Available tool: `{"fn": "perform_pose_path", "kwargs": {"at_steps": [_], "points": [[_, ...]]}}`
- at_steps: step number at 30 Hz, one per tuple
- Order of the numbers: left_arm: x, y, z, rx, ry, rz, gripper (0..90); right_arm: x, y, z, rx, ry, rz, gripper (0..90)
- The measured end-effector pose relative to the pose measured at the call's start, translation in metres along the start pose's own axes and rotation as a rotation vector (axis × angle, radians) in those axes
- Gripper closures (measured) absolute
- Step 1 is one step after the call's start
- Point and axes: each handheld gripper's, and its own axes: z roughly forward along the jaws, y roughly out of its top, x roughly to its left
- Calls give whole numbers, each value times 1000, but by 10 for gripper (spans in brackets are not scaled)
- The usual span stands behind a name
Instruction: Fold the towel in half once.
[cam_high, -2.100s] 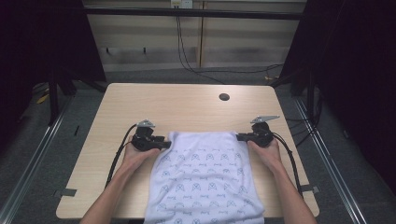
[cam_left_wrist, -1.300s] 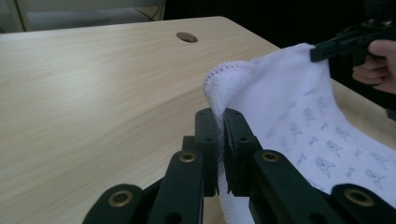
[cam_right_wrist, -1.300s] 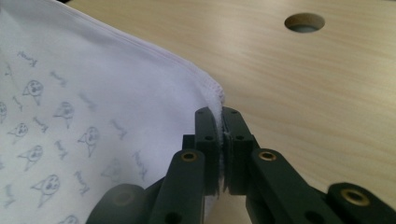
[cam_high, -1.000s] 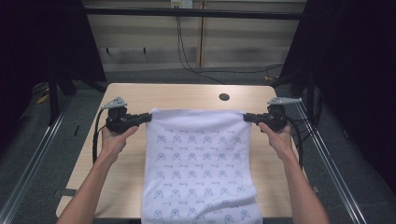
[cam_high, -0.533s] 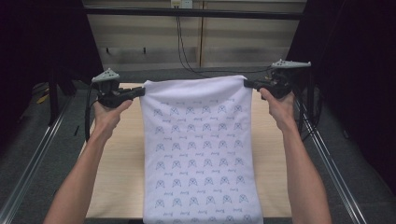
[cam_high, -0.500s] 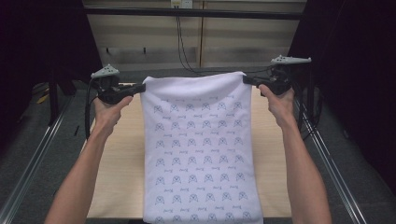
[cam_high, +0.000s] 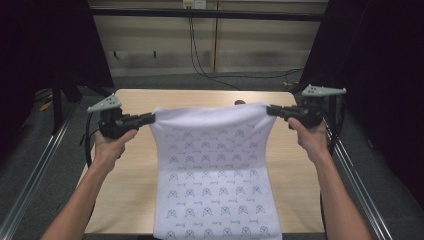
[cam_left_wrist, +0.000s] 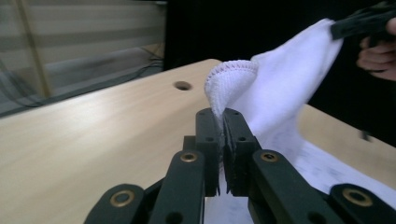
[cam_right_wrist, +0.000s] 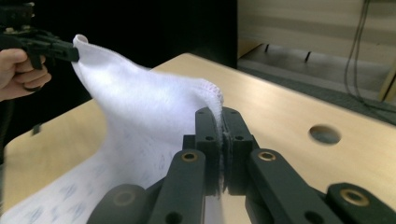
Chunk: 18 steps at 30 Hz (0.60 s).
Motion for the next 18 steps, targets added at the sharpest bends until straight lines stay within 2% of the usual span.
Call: {"fn": "perform_pose_path", "kwargs": {"at_steps": [2, 3, 5, 6, 8, 9, 10, 11, 12, 13, 14, 16, 17, 18], "points": [[-16, -9, -9, 6, -29, 40, 865, 12, -11, -11, 7, 21, -14, 870], [-25, -13, -13, 6, -57, 52, 865, 20, -16, -17, 11, 26, -26, 870], [-42, -21, -23, 25, -92, 67, 864, 35, -26, -30, 5, 62, -41, 870], [-50, -26, -27, 28, -108, 62, 864, 41, -33, -36, 11, 57, -42, 870], [-64, -43, -33, 40, -139, 35, 864, 52, -48, -46, 16, 72, -27, 871], [-73, -66, -37, 78, -125, 9, 863, 65, -67, -53, 46, 73, -23, 870], [-73, -66, -37, 78, -125, 9, 863, 65, -67, -53, 46, 73, -23, 870], [-74, -78, -36, 99, -139, -32, 863, 70, -77, -56, 69, 79, -15, 871], [-75, -89, -35, 126, -137, -54, 863, 74, -88, -58, 96, 73, -9, 870], [-76, -99, -34, 145, -129, -70, 863, 80, -110, -60, 157, 78, 26, 871], [-77, -107, -33, 173, -145, -86, 863, 80, -110, -60, 157, 78, 26, 871], [-82, -120, -29, 249, -156, -84, 863, 83, -132, -58, 235, 66, 60, 870], [-83, -126, -26, 275, -163, -107, 863, 86, -150, -55, 300, 63, 93, 871], [-85, -133, -22, 297, -165, -110, 863, 86, -150, -55, 300, 63, 93, 871]]}}
